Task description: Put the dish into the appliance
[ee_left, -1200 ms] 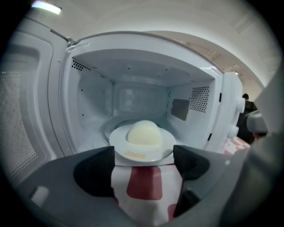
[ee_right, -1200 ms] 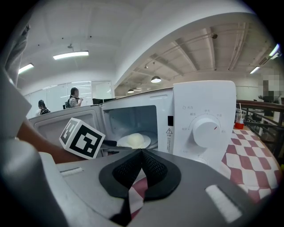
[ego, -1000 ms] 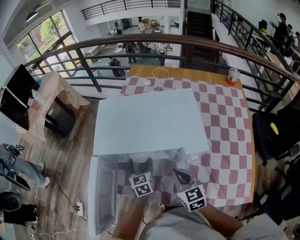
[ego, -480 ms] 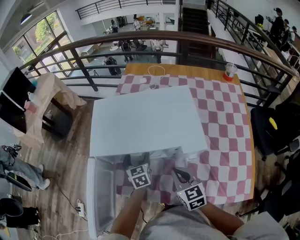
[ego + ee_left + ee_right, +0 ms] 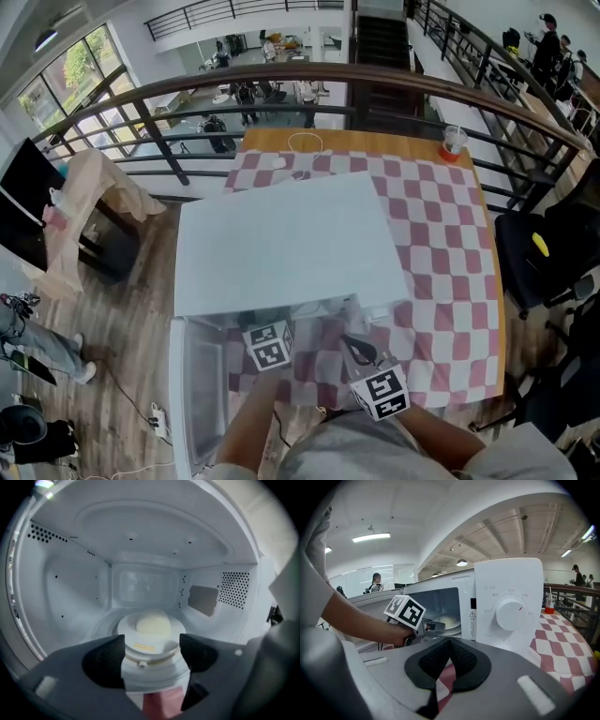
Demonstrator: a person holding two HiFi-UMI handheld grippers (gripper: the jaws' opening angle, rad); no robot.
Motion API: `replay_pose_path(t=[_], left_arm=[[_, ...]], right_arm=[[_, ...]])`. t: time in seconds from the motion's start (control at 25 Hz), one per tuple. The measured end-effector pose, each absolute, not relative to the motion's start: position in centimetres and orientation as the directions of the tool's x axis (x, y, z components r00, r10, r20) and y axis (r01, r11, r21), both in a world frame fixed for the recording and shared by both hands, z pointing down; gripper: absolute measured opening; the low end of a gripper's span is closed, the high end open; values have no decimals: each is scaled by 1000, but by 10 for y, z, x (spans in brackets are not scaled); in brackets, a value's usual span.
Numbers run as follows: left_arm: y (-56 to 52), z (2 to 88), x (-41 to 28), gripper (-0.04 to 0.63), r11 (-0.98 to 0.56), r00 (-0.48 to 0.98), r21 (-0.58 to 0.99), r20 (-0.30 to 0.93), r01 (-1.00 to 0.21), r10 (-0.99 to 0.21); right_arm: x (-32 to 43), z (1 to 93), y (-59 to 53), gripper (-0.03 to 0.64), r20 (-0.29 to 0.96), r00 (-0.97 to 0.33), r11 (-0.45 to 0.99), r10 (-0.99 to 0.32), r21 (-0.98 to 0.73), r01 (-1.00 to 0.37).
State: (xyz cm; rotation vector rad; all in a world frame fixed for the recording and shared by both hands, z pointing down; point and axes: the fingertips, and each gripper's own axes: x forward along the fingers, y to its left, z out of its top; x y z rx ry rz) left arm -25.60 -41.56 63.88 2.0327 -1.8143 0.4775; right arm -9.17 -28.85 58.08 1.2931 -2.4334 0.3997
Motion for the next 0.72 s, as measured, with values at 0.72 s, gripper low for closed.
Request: replay_pose_path(t=[0.72], left_arm=[[-321, 573, -260, 242, -65, 96, 105, 332, -992, -938]], right_arm=[[-107, 554, -273, -3, 375, -554, 570, -743, -80, -818]])
